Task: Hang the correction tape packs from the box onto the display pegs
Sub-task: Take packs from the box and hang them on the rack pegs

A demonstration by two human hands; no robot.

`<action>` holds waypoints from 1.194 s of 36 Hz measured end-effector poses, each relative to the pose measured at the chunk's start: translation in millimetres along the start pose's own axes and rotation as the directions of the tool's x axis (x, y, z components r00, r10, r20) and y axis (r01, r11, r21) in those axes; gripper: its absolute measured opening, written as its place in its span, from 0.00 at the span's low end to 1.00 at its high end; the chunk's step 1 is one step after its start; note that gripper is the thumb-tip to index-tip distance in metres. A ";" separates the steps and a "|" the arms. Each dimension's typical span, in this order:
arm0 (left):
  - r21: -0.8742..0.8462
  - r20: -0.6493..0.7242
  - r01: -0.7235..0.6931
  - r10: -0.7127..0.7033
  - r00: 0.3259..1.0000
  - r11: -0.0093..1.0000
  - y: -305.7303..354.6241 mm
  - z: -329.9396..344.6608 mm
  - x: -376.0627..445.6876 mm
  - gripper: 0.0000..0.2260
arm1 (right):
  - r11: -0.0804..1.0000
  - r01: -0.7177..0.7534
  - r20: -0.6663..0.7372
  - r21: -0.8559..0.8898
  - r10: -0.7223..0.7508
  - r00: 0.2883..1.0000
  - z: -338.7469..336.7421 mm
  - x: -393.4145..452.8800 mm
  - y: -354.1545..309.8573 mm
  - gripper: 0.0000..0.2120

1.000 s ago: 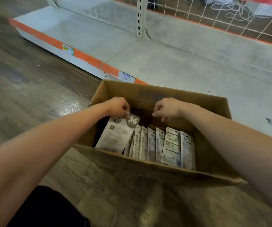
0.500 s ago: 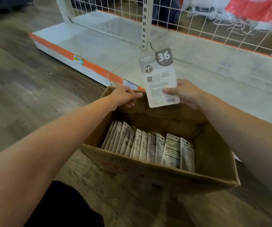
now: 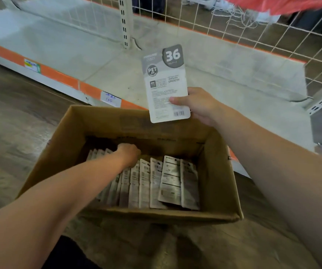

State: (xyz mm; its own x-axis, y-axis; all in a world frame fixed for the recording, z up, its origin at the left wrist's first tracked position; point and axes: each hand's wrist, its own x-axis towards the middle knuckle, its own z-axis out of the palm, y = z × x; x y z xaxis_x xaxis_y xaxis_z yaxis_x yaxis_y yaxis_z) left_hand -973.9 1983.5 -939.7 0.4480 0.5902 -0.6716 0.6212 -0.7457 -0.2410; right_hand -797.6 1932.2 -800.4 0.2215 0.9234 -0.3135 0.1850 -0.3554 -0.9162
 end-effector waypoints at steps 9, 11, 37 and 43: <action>-0.101 -0.108 0.012 -0.023 0.994 0.995 -3.4 -13.9 -12.0 0.14 | 1.000 0.011 -0.015 0.002 -0.011 1.000 -4.0 -8.2 -6.8 0.10; -0.197 -0.070 0.015 -0.029 0.997 0.980 -7.1 -17.2 -21.3 0.15 | 1.000 0.023 -0.017 -0.013 -0.023 1.000 -2.6 -11.2 -9.5 0.11; -0.917 -0.309 -0.397 -0.552 0.774 -0.044 -83.1 -98.9 -139.2 0.07 | 0.996 0.054 0.055 0.076 -0.058 0.997 -1.9 -37.8 -43.1 0.07; -0.823 -0.256 -0.490 -0.582 0.772 -0.287 -81.7 -123.4 -137.8 0.09 | 0.992 -0.032 0.198 0.126 0.007 0.980 -4.1 -40.2 -42.4 0.08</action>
State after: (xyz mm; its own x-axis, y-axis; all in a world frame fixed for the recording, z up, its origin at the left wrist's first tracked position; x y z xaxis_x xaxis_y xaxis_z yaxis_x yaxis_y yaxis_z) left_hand -1007.0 2001.2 -741.0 0.1485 0.9688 -0.1986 0.1318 0.1797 0.9749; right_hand -810.4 1909.6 -748.0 0.0289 0.9314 -0.3627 0.0560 -0.3638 -0.9298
